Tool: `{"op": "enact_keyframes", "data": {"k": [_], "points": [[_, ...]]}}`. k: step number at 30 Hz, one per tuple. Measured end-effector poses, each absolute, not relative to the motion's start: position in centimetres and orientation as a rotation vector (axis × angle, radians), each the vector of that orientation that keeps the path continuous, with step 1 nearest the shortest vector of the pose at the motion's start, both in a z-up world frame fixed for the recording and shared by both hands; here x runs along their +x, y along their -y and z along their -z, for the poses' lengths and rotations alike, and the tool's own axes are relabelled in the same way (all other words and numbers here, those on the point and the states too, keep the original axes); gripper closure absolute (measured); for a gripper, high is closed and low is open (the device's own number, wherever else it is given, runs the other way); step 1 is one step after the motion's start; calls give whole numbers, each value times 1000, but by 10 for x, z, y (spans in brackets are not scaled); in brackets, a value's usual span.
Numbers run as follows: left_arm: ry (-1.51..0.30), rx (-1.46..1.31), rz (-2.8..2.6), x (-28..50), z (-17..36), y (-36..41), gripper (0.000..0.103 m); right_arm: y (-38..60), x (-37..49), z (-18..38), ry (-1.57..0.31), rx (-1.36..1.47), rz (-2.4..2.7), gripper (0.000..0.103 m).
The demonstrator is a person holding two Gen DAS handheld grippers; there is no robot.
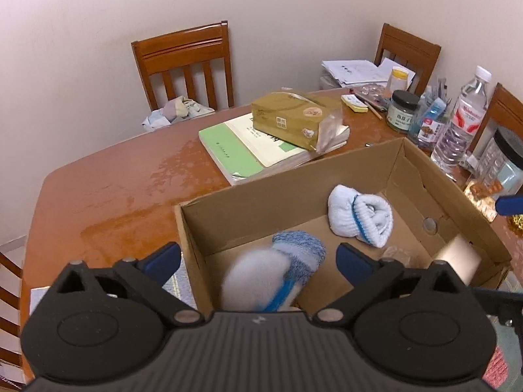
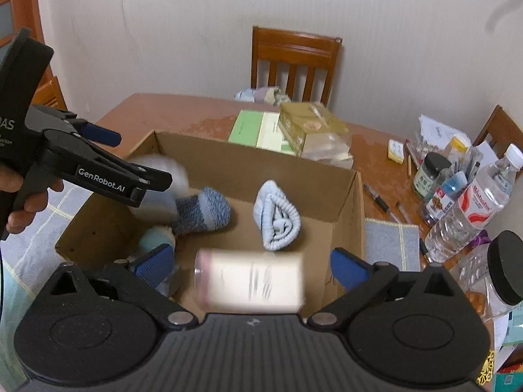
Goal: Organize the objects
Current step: 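Carry the hat and KASI box into the cardboard box and open both tools, then move both tools back toward the clear cookie jar and green C&S pack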
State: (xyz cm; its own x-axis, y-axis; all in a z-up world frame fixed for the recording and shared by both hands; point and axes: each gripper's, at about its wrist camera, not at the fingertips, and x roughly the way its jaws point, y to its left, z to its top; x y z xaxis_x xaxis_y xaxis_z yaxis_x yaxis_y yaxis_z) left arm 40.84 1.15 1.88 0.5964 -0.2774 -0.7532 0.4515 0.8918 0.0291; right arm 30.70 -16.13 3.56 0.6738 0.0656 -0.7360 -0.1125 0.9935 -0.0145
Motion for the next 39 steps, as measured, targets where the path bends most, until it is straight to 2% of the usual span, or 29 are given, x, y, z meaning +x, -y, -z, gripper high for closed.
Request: {"op": "enact_keyframes", "data": {"k": [11,22,39], "points": [[-825,258,438,385,-29,-8,2,164,300,-30,-853,-73,-102,0],[-770,269,426,323,-41,-15,2,171,256,-24,-823,-55,-84,0],[-832,212,358,244,-9,-20,2,180,178,3,-836,-17,-50,0]]}}
